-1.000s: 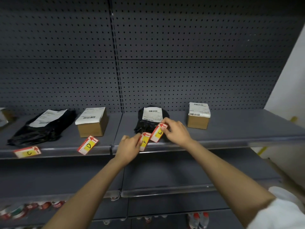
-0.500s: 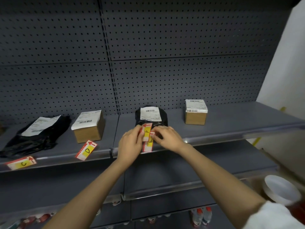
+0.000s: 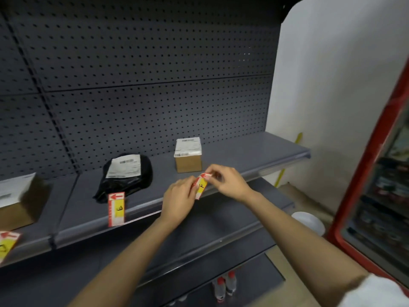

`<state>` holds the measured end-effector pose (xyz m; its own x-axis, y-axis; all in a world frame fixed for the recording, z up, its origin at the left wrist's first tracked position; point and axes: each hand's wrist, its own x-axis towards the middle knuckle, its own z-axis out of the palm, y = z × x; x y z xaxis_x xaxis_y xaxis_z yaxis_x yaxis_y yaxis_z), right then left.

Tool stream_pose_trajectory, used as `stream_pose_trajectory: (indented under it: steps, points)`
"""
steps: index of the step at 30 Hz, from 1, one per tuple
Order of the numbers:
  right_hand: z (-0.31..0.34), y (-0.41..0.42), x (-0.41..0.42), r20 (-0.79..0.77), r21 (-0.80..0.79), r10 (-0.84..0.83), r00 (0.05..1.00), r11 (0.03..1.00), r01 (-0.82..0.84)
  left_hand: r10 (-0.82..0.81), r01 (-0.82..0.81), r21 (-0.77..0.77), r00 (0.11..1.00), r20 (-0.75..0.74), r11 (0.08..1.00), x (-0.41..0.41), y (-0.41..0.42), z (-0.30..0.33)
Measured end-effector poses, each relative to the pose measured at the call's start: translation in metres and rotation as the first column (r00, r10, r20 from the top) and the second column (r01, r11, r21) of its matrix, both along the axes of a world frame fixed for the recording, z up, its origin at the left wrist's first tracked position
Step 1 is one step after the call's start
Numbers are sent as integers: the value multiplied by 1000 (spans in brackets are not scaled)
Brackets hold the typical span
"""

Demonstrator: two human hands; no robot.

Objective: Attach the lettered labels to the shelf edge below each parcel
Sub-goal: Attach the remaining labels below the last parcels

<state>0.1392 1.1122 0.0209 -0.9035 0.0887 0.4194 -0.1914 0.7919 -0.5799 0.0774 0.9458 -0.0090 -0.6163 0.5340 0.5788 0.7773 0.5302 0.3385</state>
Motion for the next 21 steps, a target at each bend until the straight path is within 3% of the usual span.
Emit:
stream_pose_trajectory:
  steps: [3, 9, 21]
  points:
    - [1, 35, 2, 1, 16, -33, 999, 999, 33, 52, -52, 0, 998, 26, 999, -1, 26, -7]
    - [6, 89, -8, 45, 81, -46, 998, 996, 42, 256, -256, -160, 966, -18, 953, -8, 51, -29]
    - [-19, 88, -61, 3, 107, 95, 995, 990, -95, 401, -420, -180, 907, -132, 890, -1, 67, -44]
